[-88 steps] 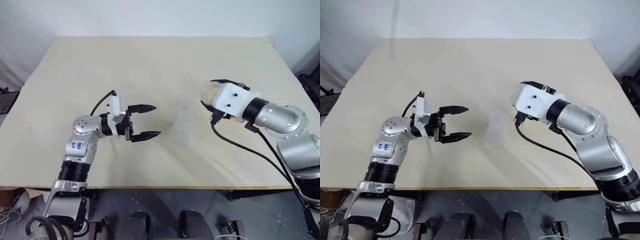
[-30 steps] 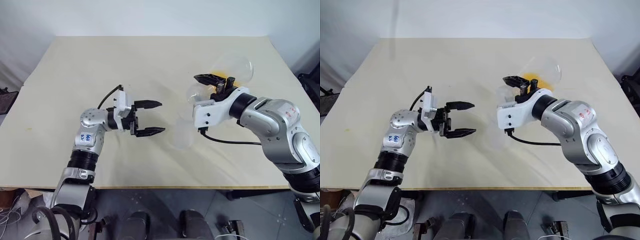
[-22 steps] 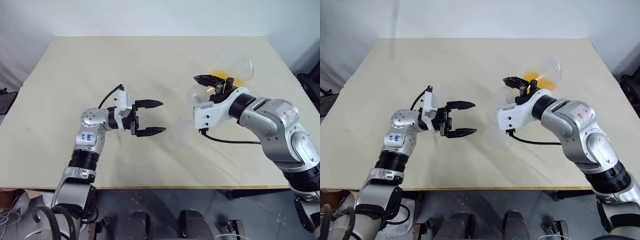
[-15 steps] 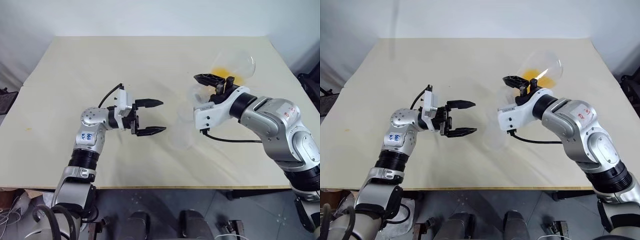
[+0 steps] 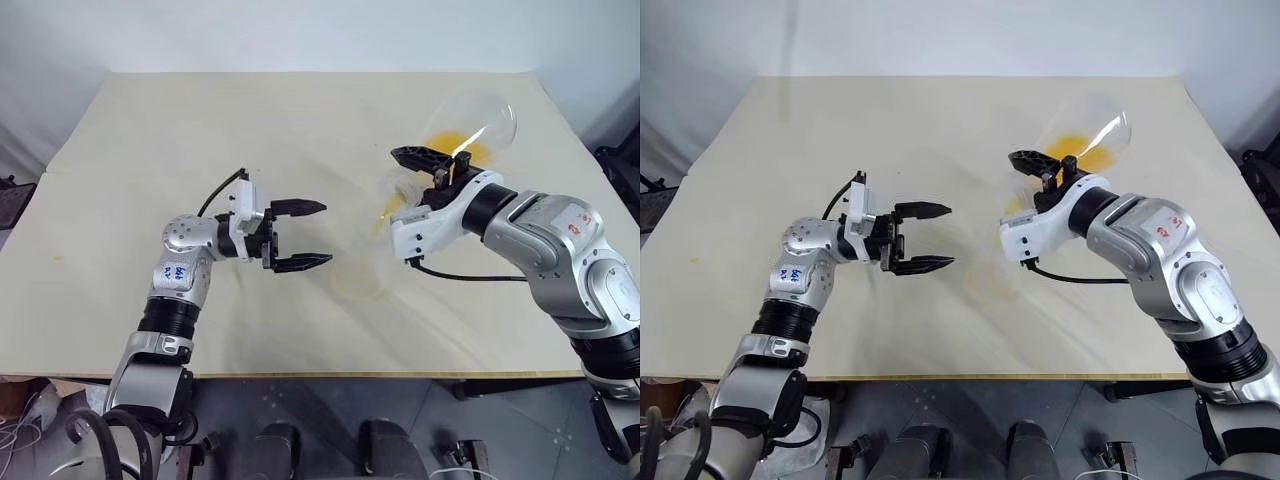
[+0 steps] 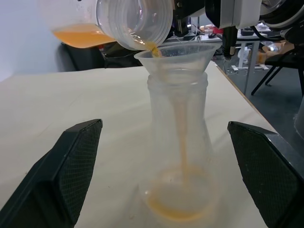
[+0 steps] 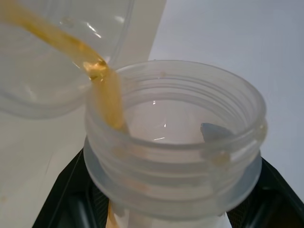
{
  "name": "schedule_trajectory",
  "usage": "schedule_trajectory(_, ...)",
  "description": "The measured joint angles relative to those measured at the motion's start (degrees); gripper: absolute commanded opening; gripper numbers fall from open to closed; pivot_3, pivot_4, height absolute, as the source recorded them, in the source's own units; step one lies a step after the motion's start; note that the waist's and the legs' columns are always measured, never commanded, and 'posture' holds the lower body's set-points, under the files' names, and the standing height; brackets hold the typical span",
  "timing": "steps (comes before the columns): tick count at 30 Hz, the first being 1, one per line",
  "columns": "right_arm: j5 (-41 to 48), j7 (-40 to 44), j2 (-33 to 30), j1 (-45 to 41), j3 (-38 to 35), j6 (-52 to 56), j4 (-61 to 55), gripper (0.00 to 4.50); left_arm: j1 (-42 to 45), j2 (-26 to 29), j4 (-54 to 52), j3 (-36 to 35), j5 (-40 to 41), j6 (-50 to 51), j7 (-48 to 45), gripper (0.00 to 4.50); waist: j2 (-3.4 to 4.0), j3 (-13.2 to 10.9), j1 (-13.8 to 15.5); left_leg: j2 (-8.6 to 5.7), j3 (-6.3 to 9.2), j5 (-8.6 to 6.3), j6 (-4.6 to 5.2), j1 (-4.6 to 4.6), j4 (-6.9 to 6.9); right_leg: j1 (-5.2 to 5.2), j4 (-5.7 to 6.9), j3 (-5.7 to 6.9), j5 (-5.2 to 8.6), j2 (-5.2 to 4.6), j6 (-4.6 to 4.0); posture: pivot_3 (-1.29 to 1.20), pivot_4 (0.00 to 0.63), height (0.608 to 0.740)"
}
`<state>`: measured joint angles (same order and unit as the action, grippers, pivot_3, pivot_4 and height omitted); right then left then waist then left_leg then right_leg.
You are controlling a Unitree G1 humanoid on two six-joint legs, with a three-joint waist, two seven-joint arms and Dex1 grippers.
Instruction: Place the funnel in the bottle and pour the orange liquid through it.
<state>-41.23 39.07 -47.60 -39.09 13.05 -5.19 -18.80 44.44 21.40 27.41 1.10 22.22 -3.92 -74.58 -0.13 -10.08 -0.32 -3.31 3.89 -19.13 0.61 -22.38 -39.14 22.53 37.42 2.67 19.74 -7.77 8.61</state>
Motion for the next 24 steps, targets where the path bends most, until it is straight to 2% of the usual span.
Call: schedule_trajectory(24,-1.0,-1.1,0.0,-1.0,-0.5,-3.0,1.1,2.53,0.0,0.0,0.1,0.0,0.0,0.2,0.0,4.50,0.00,0.0,0.0,0.00,0.00,0.00,0.00,0.00,0.00,0.00,0.00,0.00,0.00,0.00,0.00,0.00,0.150,0.740)
